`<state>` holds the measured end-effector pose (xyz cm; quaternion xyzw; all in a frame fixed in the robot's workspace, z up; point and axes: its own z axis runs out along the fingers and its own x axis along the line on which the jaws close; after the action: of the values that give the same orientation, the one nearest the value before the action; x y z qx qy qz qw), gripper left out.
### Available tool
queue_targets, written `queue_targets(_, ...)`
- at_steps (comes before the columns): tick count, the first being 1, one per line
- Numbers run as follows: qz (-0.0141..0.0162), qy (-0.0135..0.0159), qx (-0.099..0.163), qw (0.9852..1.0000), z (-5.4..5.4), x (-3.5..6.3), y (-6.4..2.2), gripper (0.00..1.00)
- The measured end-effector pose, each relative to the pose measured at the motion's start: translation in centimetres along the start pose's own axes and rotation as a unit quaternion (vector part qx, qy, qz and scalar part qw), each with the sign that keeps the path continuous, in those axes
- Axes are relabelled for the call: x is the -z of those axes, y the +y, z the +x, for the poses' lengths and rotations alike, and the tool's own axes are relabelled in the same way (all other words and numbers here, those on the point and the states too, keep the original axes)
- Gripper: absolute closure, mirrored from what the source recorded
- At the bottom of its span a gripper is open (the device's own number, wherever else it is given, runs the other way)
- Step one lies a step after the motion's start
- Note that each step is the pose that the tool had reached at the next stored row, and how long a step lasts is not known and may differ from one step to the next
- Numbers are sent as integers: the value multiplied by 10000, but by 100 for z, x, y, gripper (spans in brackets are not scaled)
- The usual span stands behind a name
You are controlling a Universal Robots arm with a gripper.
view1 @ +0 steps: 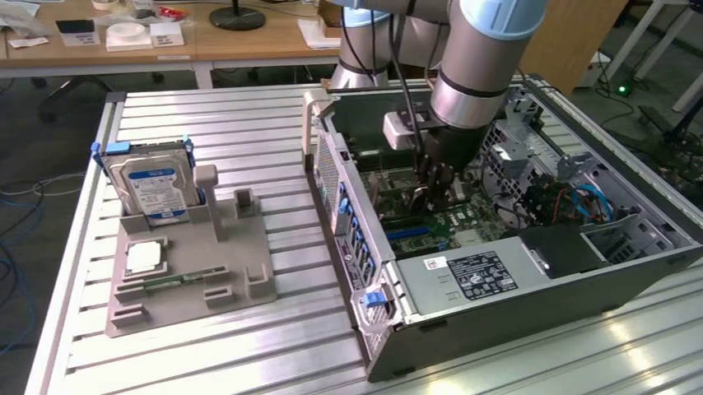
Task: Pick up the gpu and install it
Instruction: 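Insert the gpu into the slot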
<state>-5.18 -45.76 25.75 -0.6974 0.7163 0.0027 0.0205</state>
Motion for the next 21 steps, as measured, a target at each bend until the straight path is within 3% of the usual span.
queue_targets(21,0,0,0,10000,53,-228,119,72)
